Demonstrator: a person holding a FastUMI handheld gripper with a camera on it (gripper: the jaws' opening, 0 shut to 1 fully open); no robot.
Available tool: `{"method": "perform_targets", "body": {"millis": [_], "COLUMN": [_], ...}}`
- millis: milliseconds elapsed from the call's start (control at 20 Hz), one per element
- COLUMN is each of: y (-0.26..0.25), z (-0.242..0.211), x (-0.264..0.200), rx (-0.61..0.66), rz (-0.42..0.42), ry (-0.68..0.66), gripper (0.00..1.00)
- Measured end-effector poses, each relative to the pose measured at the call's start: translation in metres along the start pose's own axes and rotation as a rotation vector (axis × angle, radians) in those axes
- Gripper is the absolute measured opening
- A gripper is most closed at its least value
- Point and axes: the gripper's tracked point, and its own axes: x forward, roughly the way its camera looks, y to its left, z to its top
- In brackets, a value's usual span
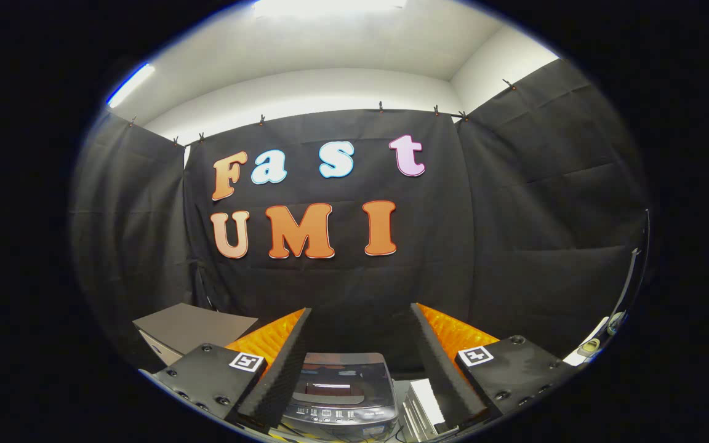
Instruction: Put the clothes into the washing machine and then close the washing machine lid.
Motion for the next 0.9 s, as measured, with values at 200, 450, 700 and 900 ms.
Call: {"method": "perform_targets", "body": {"millis": [200,450,700,900], "y": [0.004,0.005,0.009,0.014], "z": [0.001,0.002,0.0,0.001], "x": [-0.003,-0.007,-0.005,-0.002], "rx": [0.002,0.004,0.01,0.004], "rz": [0.006,0.006,0.012,0.02], "ry": [-0.002,-0.007,-0.004,-0.003], "gripper": [0.99,0.99,0.99,0.99]}}
